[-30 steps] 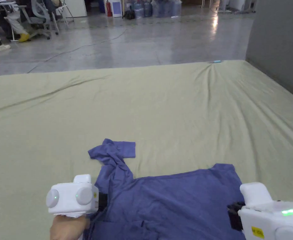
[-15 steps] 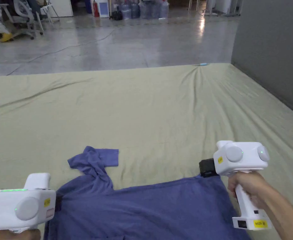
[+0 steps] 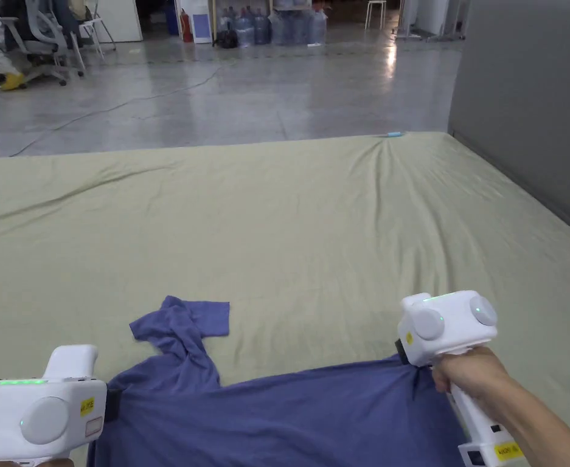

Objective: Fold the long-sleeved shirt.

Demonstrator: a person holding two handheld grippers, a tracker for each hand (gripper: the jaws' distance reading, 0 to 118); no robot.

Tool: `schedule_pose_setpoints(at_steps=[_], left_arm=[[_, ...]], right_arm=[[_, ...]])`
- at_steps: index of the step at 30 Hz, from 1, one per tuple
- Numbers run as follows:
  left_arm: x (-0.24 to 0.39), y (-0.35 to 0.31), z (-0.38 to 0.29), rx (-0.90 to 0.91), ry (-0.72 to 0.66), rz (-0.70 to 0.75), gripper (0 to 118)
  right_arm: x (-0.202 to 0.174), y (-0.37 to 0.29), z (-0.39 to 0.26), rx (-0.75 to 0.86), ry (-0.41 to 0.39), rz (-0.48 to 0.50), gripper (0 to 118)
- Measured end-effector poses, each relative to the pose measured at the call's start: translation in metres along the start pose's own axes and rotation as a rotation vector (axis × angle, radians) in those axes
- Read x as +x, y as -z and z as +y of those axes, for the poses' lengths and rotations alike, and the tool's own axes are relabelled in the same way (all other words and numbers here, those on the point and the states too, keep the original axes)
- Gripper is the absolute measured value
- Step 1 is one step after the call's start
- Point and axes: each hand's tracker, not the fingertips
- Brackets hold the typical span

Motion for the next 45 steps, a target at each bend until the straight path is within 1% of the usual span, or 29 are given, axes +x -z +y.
schedule_pose_setpoints(at_steps=[2, 3, 4, 7, 8, 11, 14, 16, 18, 21, 23, 25, 27, 30, 32, 35, 36, 37, 40, 45], left_arm=[[-0.002, -0.020, 0.012, 0.047, 0.007, -0.020, 0], [-0.002, -0.033, 0.021, 0.063, 0.013, -0.022, 0], [-0.001, -0.047, 0.029, 0.103, 0.009, -0.036, 0], [0.000, -0.090, 0.059, 0.201, 0.021, -0.079, 0], [0.001, -0.104, 0.072, 0.238, 0.029, -0.079, 0], [-0.005, -0.143, 0.121, 0.349, 0.017, -0.056, 0], [-0.015, -0.181, 0.189, 0.467, 0.017, -0.022, 0], [-0.021, -0.210, 0.247, 0.557, 0.005, 0.002, 0], [-0.025, -0.237, 0.306, 0.603, -0.011, -0.003, 0], [-0.020, -0.281, 0.381, 0.710, -0.040, 0.058, 0], [-0.015, -0.304, 0.414, 0.834, -0.014, 0.066, 0], [-0.008, -0.323, 0.441, 0.853, -0.045, 0.112, 0], [-0.004, -0.335, 0.455, 0.870, -0.070, 0.110, 0], [-0.003, -0.344, 0.467, 0.873, -0.069, 0.095, 0], [-0.002, -0.342, 0.469, 0.877, -0.058, 0.075, 0], [-0.004, -0.320, 0.462, 0.855, -0.042, 0.064, 0], [-0.006, -0.306, 0.457, 0.832, -0.032, 0.062, 0], [-0.008, -0.291, 0.451, 0.789, -0.019, 0.067, 0], [-0.013, -0.237, 0.423, 0.701, -0.031, 0.060, 0], [-0.021, -0.144, 0.362, 0.523, -0.066, 0.053, 0]], right_arm=[[0.015, -0.031, 0.006, 0.070, 0.043, 0.063, 0], [0.023, -0.054, 0.010, 0.137, 0.069, 0.128, 0], [0.029, -0.078, 0.015, 0.194, 0.099, 0.135, 0], [0.045, -0.148, 0.035, 0.367, 0.059, 0.121, 0], [0.046, -0.171, 0.046, 0.400, 0.050, 0.129, 0], [0.062, -0.231, 0.085, 0.508, 0.053, 0.134, 0], [0.075, -0.288, 0.137, 0.611, 0.065, 0.103, 0], [0.086, -0.324, 0.178, 0.678, 0.122, 0.086, 0], [0.095, -0.361, 0.215, 0.751, 0.155, 0.081, 0], [0.098, -0.416, 0.265, 0.852, 0.190, 0.013, 0], [0.098, -0.447, 0.287, 0.918, 0.218, -0.005, 0], [0.095, -0.470, 0.303, 0.943, 0.245, -0.046, 0], [0.095, -0.485, 0.312, 0.969, 0.254, -0.045, 0], [0.095, -0.489, 0.318, 0.961, 0.253, -0.088, 0], [0.097, -0.483, 0.320, 0.953, 0.248, -0.086, 0], [0.099, -0.461, 0.315, 0.940, 0.247, -0.084, 0], [0.099, -0.448, 0.312, 0.917, 0.242, -0.060, 0], [0.098, -0.431, 0.309, 0.880, 0.251, -0.058, 0], [0.092, -0.372, 0.294, 0.800, 0.268, -0.002, 0], [0.075, -0.263, 0.259, 0.634, 0.257, 0.029, 0]])
